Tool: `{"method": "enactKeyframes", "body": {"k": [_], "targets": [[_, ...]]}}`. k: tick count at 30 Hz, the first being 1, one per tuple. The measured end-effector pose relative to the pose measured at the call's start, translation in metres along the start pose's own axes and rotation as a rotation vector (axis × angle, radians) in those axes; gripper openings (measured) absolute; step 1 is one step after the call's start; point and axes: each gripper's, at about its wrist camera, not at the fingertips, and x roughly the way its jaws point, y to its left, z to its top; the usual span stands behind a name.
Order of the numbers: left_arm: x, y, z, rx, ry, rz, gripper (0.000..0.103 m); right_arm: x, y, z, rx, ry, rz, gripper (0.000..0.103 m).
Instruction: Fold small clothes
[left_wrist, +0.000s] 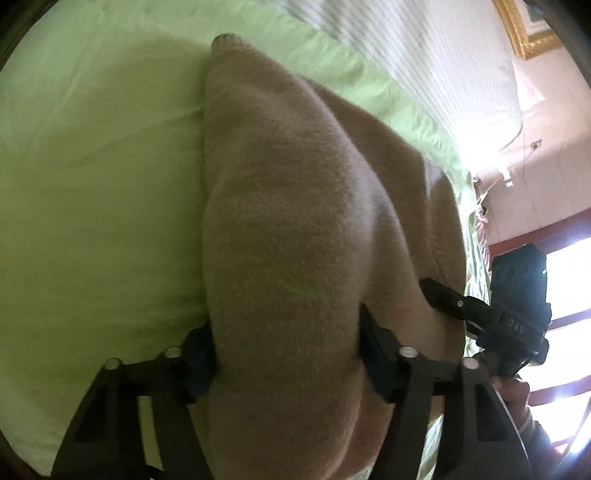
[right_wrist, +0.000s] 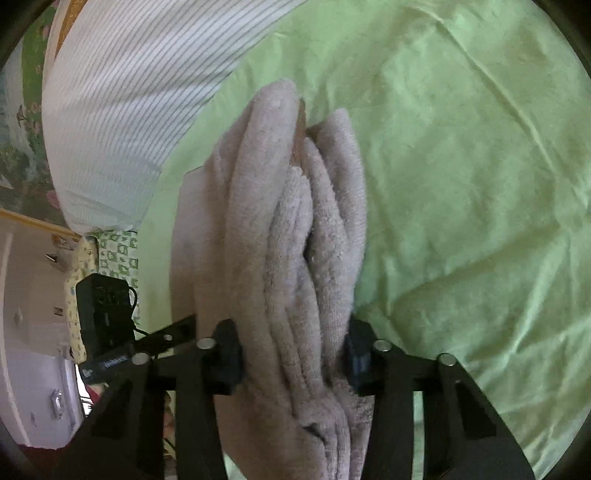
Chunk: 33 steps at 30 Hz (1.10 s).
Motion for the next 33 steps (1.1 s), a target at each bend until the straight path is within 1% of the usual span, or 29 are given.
{"method": "enactKeyframes", "body": {"k": [3,6,8,10,12,14,15,16,20,22,25,28,31,33], "targets": [[-0.015,-0.011,-0.009,0.020,-0.039,0.011,0.052,-0.005,0.021,-0.003,-0.073,-0.019,-0.034,0.031],[-0.035,-0.014,-0.013,0.017,-0.074,0.018,0.050,-0.009,0.044,-0.007,-0.120,-0.043,-0.034,0.029],[-0.055,-0.010,-0.024,0.008,-0.109,0.018,0.049,-0.009,0.061,-0.010,-0.145,-0.050,-0.017,0.029],[-0.080,0.000,-0.034,-0.013,-0.144,0.014,0.049,-0.006,0.081,-0.014,-0.170,-0.052,0.006,0.028],[-0.110,0.018,-0.041,-0.031,-0.182,0.022,0.048,0.003,0.099,-0.017,-0.193,-0.049,0.037,0.028],[-0.142,0.031,-0.053,-0.034,-0.227,0.053,0.048,0.012,0.117,-0.022,-0.223,-0.044,0.065,0.028],[-0.149,0.030,-0.058,-0.034,-0.241,0.065,0.048,0.019,0.128,-0.024,-0.240,-0.042,0.082,0.028],[-0.165,0.039,-0.063,-0.038,-0.264,0.081,0.048,0.027,0.138,-0.027,-0.252,-0.040,0.096,0.028],[-0.203,0.076,-0.074,-0.069,-0.325,0.117,0.048,0.061,0.177,-0.039,-0.302,-0.016,0.153,0.028],[-0.210,0.091,-0.073,-0.082,-0.342,0.135,0.048,0.082,0.194,-0.046,-0.324,0.006,0.165,0.028],[-0.216,0.110,-0.082,-0.100,-0.364,0.165,0.049,0.104,0.207,-0.056,-0.353,0.040,0.171,0.028],[-0.224,0.134,-0.095,-0.134,-0.368,0.174,0.049,0.119,0.215,-0.062,-0.365,0.063,0.170,0.028],[-0.216,0.141,-0.094,-0.159,-0.364,0.177,0.049,0.131,0.218,-0.067,-0.374,0.086,0.162,0.028],[-0.212,0.152,-0.100,-0.174,-0.352,0.176,0.049,0.138,0.218,-0.069,-0.378,0.101,0.151,0.028]]}}
